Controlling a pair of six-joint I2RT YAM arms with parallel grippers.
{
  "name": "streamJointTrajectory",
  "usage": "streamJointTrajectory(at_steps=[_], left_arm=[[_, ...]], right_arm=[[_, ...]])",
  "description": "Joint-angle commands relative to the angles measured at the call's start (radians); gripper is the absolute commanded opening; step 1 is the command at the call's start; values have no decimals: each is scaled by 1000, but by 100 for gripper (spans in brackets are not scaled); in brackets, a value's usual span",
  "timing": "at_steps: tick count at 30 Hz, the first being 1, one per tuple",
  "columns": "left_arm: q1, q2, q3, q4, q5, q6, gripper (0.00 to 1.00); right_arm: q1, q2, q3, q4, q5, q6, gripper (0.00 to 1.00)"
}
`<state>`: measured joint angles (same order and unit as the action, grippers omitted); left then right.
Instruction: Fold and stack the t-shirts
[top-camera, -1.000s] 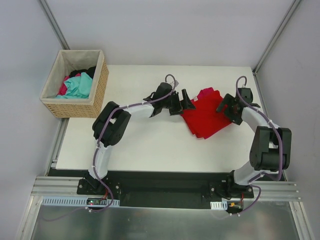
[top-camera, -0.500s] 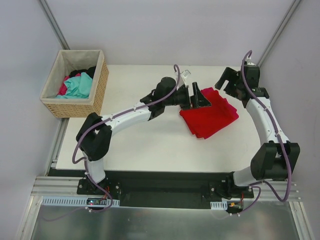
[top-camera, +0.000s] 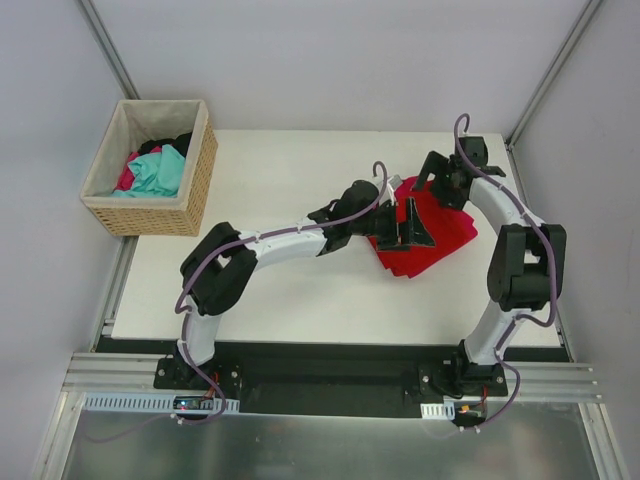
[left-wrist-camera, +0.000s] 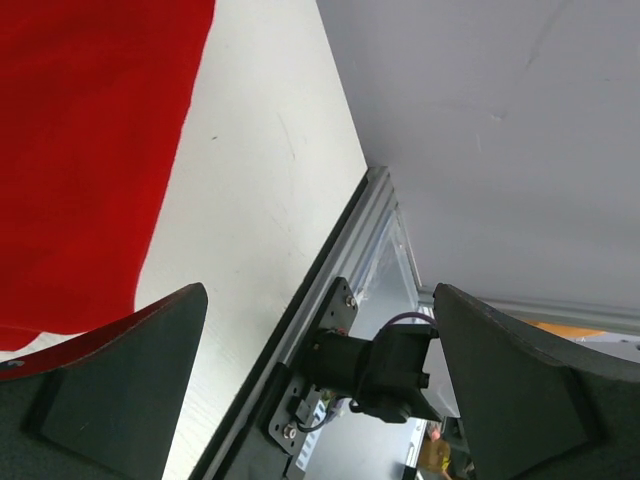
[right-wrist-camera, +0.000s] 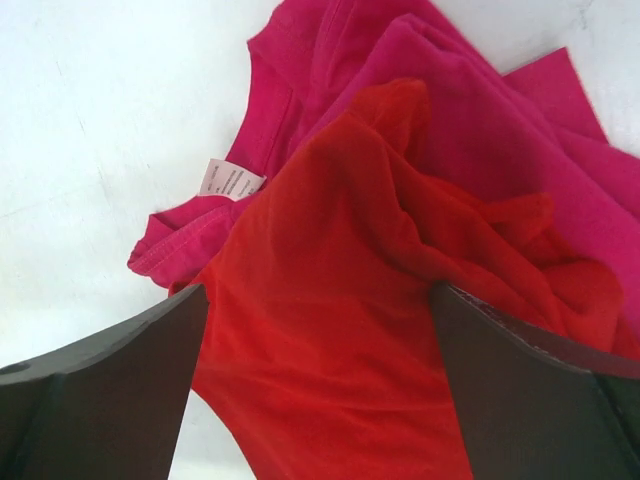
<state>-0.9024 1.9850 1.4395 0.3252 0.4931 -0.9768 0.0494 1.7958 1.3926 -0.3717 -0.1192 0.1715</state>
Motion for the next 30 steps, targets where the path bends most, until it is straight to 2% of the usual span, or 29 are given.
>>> streamJointTrajectory(at_steps=[1,7,18,30], left_arm=[[0,3,45,-5,-13,39,97],[2,35,48,0,5,29,97],[2,0,25,17,-1,26,96],[0,27,18,37,-2,15,96]], right_arm=[[23,0,59,19,-19,14,97],[33,-39,88,-19,27,-13,96],[86,-165,172,-131,64,-32,96],[113,-118,115,-122,101,-32,97]])
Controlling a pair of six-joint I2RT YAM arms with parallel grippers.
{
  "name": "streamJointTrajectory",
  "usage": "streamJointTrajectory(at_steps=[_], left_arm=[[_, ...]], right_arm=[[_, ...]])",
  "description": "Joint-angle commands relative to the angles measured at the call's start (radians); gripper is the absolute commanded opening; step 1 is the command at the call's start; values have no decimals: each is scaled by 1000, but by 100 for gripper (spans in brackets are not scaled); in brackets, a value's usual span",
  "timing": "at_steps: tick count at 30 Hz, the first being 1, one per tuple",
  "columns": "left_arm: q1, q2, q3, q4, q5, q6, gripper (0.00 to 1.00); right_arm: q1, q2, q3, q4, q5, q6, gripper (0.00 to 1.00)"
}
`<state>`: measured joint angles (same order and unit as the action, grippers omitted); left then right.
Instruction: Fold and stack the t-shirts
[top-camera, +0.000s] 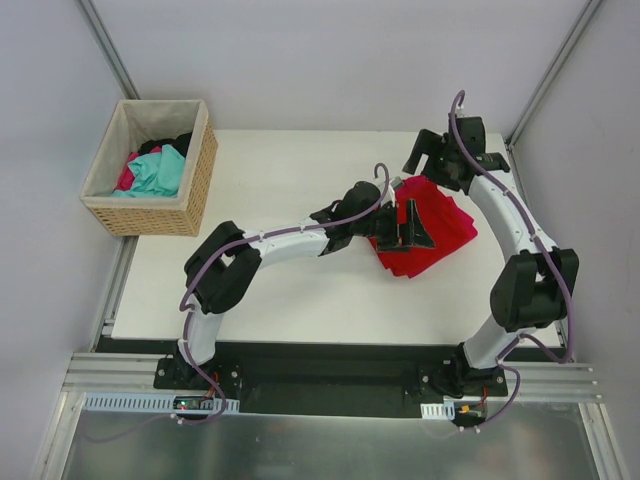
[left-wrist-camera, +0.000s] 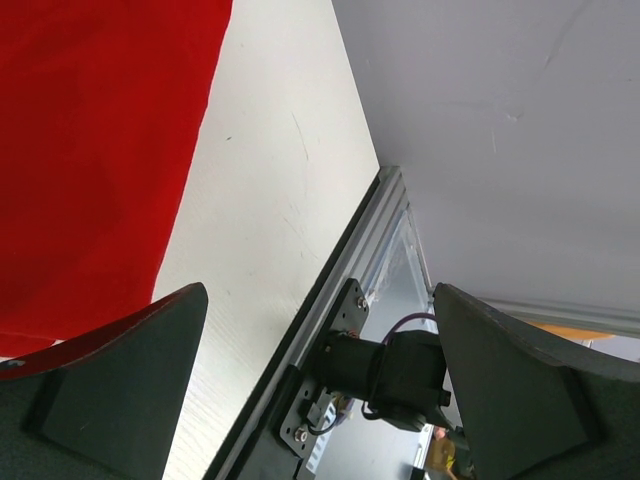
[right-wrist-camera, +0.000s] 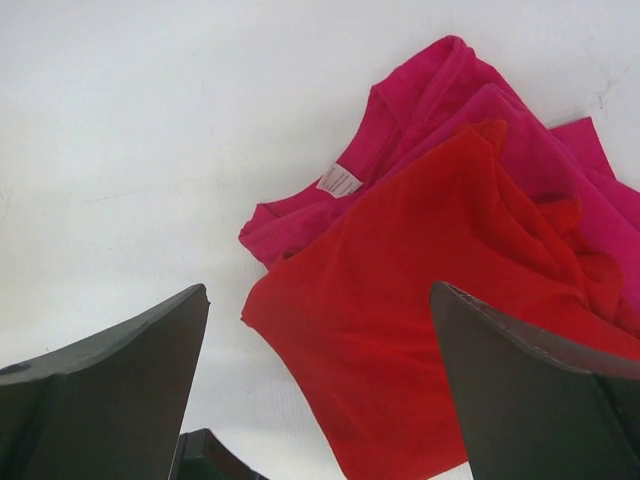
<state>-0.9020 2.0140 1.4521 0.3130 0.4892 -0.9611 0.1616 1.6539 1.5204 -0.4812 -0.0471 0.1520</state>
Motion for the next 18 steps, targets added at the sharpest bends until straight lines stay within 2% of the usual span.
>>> streamJointTrajectory(at_steps=[1,18], left_arm=[[2,3,5,51,2,1,96],[28,149,-7,159,65,-65,95]], right_arm=[[1,32,-14,-11,29,-12,97],[-37,256,102,9,-8,-5,97]])
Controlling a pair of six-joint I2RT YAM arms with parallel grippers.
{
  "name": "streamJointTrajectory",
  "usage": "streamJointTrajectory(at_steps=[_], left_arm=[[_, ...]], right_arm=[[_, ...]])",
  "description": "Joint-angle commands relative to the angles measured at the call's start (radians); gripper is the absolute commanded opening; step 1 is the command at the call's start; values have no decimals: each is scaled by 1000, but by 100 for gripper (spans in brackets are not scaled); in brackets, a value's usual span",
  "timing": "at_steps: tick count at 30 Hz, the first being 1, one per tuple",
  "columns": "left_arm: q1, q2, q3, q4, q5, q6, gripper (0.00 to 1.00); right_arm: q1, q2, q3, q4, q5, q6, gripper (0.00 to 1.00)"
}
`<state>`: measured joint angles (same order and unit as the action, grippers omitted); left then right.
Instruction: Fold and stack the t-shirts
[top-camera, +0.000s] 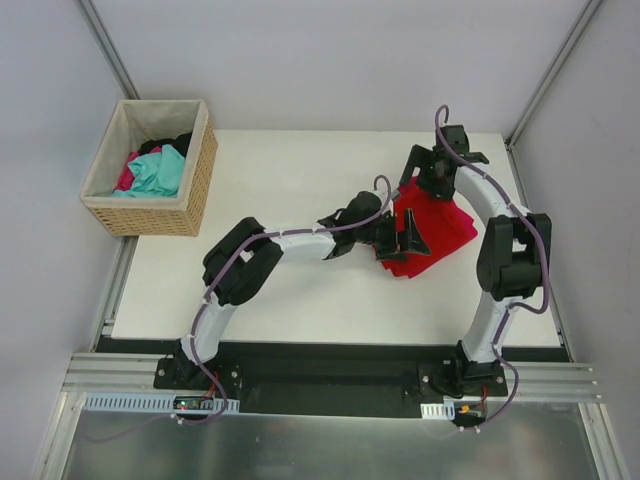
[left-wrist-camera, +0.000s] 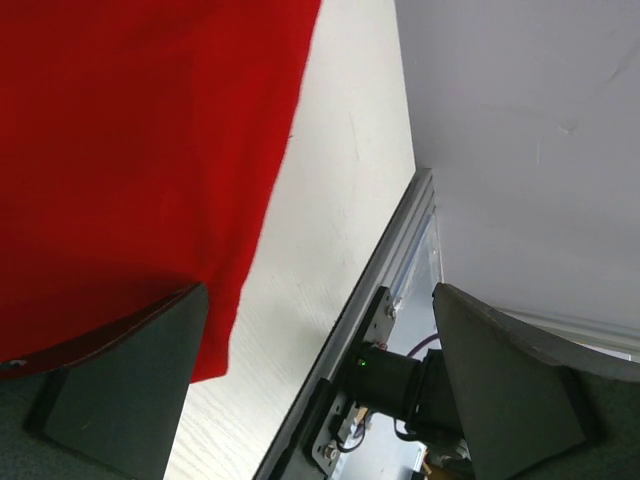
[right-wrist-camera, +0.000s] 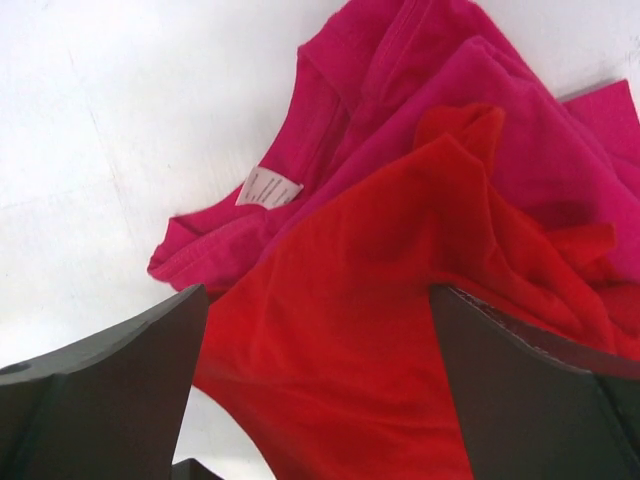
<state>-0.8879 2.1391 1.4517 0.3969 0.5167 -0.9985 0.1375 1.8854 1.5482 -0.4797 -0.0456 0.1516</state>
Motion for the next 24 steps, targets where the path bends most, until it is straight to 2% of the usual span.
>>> streamJointTrajectory(at_steps=[1,14,24], left_arm=[[14,28,-13,85,40,-31,95],[12,79,-34,137,74,-71,95],[3,10,41,88,71,-49,95]], right_arm=[[-16,47,81,9,-11,-4,97],[-45,228,194,-3,4,3,97],[-32,6,164,-33,39,-44,97]])
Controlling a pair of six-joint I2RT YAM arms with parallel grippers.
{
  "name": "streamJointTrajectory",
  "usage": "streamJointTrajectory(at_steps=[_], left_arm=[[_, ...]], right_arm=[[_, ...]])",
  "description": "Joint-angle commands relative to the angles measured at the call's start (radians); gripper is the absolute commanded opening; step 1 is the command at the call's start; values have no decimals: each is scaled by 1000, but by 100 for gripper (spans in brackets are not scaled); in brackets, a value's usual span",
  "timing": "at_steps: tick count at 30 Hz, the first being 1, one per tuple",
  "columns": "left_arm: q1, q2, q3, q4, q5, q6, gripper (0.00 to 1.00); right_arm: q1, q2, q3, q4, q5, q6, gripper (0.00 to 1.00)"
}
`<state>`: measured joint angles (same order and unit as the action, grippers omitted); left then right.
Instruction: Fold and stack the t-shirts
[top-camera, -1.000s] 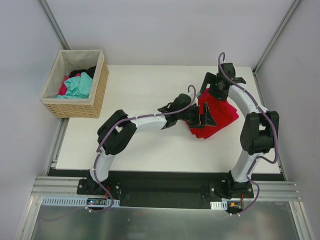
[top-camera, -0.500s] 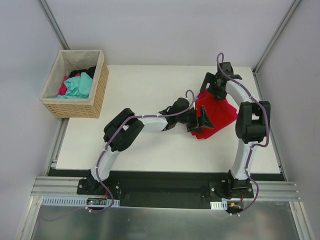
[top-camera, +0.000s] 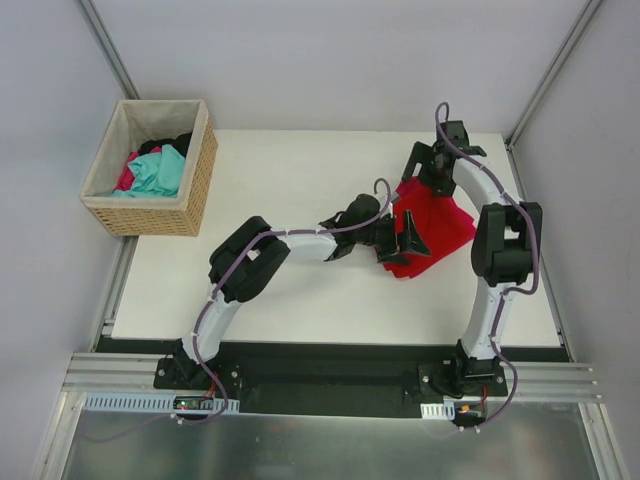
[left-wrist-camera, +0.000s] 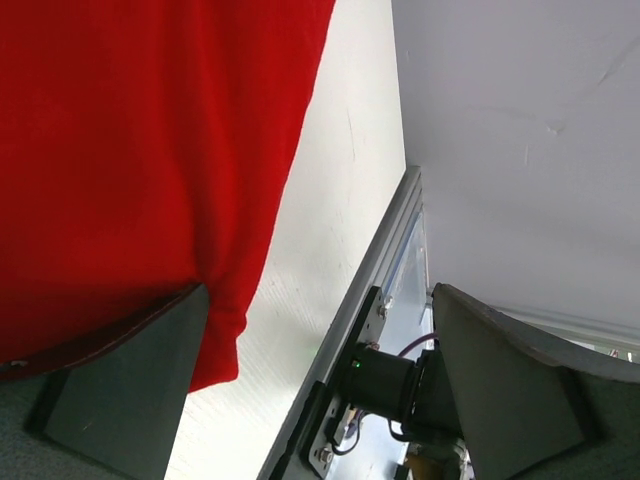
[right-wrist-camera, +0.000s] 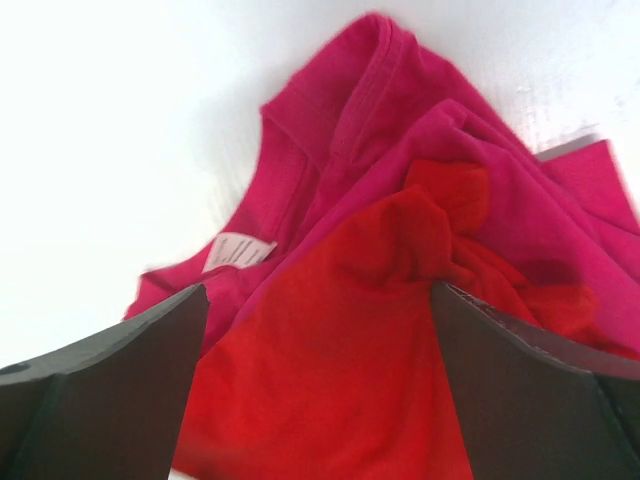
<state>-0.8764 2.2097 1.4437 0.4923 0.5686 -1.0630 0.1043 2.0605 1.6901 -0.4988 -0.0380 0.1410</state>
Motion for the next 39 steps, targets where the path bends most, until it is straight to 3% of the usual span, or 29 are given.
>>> streamJointTrajectory(at_steps=[1,14,26,39], left_arm=[[-13,-68,49,-21,14,20,95],[-30,-120,66,-70,-35,44,95],[-19,13,181,-132,-64,112,95],[-13,53,67,-169,-133,170,95]], right_arm=[[3,-210,17,-24,32,-34,97],[11,-381,-224,-7,95,-32,97],[-15,-310,-317,52,78,-18,97],[-37,-255,-405,118,67,3,97]])
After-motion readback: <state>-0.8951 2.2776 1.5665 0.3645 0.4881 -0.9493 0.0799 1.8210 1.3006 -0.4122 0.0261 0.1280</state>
